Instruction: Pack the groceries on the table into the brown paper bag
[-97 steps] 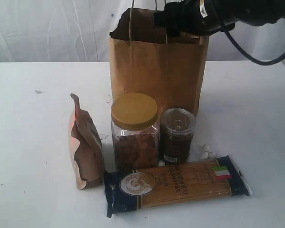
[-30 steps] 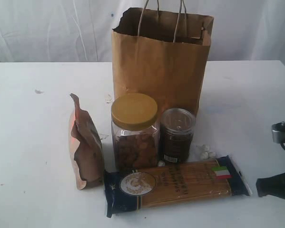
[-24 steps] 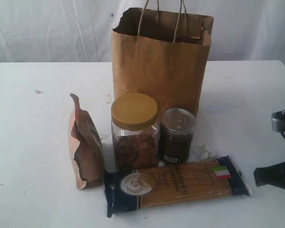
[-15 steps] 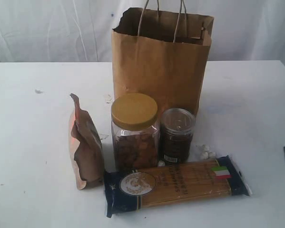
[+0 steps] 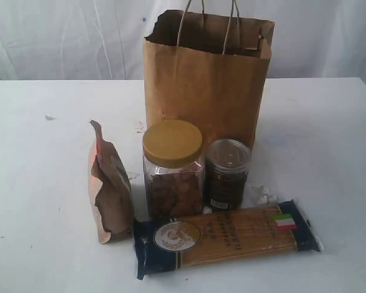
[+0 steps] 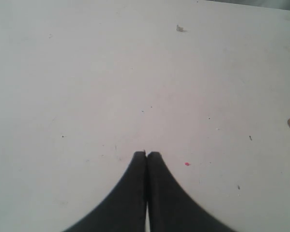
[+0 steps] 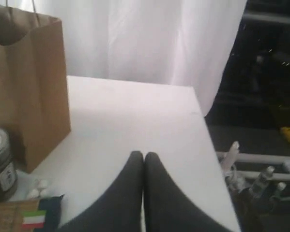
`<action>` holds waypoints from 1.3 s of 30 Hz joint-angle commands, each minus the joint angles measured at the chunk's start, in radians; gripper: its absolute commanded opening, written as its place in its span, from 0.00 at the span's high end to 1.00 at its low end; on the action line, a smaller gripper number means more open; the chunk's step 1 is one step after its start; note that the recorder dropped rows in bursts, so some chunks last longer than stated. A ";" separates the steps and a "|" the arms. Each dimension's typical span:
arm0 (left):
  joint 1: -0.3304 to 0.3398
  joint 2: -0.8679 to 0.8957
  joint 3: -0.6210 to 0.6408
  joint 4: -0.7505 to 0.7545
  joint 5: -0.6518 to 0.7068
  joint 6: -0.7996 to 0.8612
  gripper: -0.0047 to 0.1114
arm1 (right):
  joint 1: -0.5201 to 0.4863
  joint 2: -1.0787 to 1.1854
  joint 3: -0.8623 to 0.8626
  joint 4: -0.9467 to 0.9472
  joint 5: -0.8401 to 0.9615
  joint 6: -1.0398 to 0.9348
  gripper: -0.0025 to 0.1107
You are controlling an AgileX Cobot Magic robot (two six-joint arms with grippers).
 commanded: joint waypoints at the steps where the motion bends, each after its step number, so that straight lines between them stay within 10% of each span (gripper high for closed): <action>1: -0.004 -0.004 0.003 0.001 -0.002 0.000 0.96 | -0.001 -0.003 0.009 -0.157 -0.125 -0.013 0.98; 19: -0.004 -0.004 0.003 0.001 0.000 0.000 0.96 | -0.204 -0.170 0.376 -0.202 -0.779 0.023 0.98; 28: -0.004 -0.004 0.003 0.001 -0.003 0.000 0.96 | -0.214 -0.170 0.501 -0.179 -0.810 0.134 0.98; 34: -0.004 -0.004 0.003 0.001 -0.003 0.000 0.96 | -0.214 -0.170 0.582 0.702 -0.883 -0.820 0.98; 39: -0.004 -0.004 0.003 0.001 -0.001 0.000 0.96 | -0.220 -0.170 0.665 0.753 -1.241 -0.734 0.98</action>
